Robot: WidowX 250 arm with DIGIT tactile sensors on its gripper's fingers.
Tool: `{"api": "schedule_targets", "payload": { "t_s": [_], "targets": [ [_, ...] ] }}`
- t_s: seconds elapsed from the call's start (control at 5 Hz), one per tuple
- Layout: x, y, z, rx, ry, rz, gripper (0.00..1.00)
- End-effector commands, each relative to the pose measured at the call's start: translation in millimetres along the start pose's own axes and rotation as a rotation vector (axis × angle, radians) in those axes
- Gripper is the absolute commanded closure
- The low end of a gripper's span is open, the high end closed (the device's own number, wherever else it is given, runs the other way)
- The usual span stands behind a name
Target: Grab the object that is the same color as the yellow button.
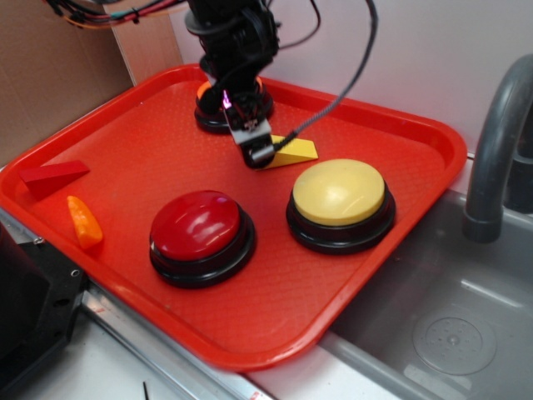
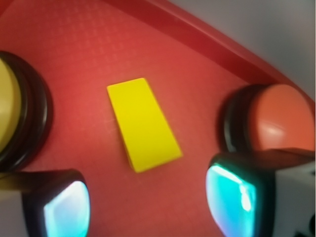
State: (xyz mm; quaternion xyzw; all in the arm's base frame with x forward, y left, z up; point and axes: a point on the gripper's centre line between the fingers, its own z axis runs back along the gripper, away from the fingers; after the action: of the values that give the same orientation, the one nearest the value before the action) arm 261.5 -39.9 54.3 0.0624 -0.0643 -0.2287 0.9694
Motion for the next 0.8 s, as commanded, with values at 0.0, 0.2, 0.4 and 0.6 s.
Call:
{"api": "schedule_targets", "payload": {
  "t_s": [0.0,0.2,0.4,0.6],
  "targets": [
    [26.6,13.3,-10.0,-0.029,-0.008,0.011,0.00],
    [26.4,15.4,-26.1,-0.036,0.034,0.014,0.00],
    [17.9,8.6,-30.4,-0.047,0.052,0.001,0.00],
    [10.1,4.8,-21.9,-0.031,0.061,0.008,1.00]
  ]
}}
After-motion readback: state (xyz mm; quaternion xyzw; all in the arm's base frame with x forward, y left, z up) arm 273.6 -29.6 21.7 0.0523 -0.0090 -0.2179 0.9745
